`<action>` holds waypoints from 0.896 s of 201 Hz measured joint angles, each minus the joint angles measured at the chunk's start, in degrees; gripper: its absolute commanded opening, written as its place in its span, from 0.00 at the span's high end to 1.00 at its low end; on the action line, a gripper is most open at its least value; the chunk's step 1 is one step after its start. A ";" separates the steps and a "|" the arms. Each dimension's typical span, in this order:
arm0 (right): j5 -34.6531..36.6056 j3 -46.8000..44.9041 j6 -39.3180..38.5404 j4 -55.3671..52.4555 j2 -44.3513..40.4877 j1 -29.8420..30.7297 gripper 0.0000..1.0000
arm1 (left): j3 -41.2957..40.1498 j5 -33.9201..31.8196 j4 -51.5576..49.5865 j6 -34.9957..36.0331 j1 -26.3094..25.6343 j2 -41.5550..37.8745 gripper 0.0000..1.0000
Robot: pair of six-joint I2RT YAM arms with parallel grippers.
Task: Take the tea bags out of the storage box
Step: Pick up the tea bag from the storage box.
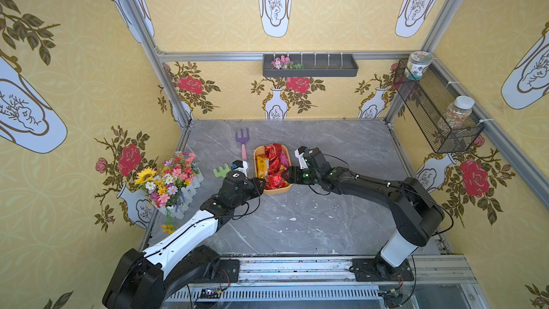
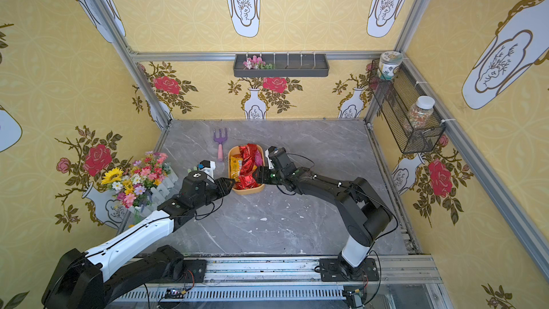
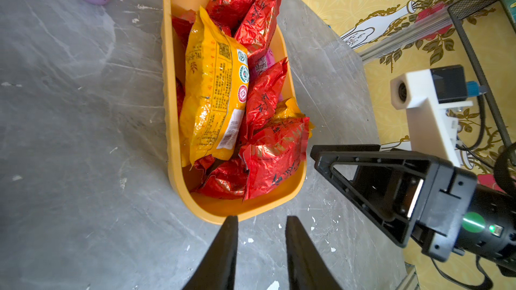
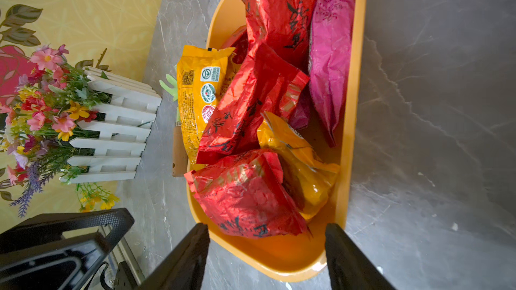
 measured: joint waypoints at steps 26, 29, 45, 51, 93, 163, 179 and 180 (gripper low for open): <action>2.64 -1.07 3.98 -0.81 -3.15 2.27 0.27 | -0.44 -0.81 -0.31 -0.11 0.00 -0.79 0.64; 3.04 -1.20 4.48 -0.81 -3.52 2.62 0.26 | -0.48 -0.90 -0.35 -0.28 0.00 -0.87 0.64; 5.31 -1.53 8.90 -0.85 -5.16 5.01 0.23 | -0.92 -1.33 -0.39 -0.83 0.13 -1.38 0.62; 6.62 -1.62 10.93 -0.79 -5.53 5.90 0.21 | -1.07 -1.40 -0.42 -0.90 0.24 -1.57 0.61; 13.92 -4.11 27.65 -0.61 -5.86 9.57 0.19 | -1.57 -2.86 -0.83 -1.55 0.92 -3.04 0.58; 22.71 -2.71 40.85 3.43 -4.15 11.78 0.21 | -3.41 -3.23 -2.14 -2.67 1.27 -7.56 0.56; 23.39 -3.34 43.47 4.22 -4.09 11.80 0.22 | -3.54 -3.26 -2.40 -2.73 1.36 -8.11 0.56; 23.43 -3.37 43.60 4.24 -4.09 11.80 0.22 | -3.54 -3.26 -2.40 -2.73 1.36 -8.17 0.56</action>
